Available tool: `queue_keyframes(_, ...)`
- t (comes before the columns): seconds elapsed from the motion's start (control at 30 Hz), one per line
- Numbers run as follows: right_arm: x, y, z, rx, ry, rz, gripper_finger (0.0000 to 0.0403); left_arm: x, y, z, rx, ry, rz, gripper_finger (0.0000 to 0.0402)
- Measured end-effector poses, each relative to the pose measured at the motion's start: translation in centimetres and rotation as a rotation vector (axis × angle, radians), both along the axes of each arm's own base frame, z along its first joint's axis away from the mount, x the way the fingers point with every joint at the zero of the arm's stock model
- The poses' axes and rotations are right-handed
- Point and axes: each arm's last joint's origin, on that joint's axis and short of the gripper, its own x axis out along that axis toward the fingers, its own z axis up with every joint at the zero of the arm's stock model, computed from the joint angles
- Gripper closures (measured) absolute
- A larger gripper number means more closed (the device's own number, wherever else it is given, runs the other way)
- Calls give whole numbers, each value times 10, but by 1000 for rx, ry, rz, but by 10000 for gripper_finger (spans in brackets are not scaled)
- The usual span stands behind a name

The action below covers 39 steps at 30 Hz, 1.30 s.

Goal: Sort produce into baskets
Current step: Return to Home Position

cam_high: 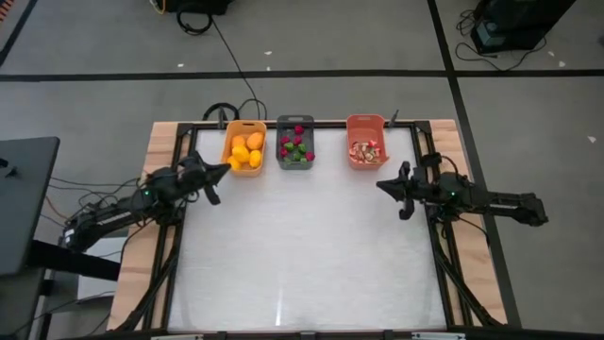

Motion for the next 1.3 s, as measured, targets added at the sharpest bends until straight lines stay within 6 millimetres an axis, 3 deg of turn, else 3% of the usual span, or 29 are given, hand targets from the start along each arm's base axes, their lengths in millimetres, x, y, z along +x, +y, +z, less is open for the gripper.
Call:
queue_keyframes(0.67,0,1,0,-11,3,50,372,2,1,-5,-118,7,-2,386)
queue_keyframes(0.8,0,1,0,-12,3,50,371,2,1,1,-132,-76,-3,386)
queue_keyframes(1.07,0,1,0,-12,3,50,371,-5,-1,34,48,-381,-4,385)
queue_keyframes(1.3,0,1,0,-11,3,50,371,-12,-4,48,103,-533,-14,385)
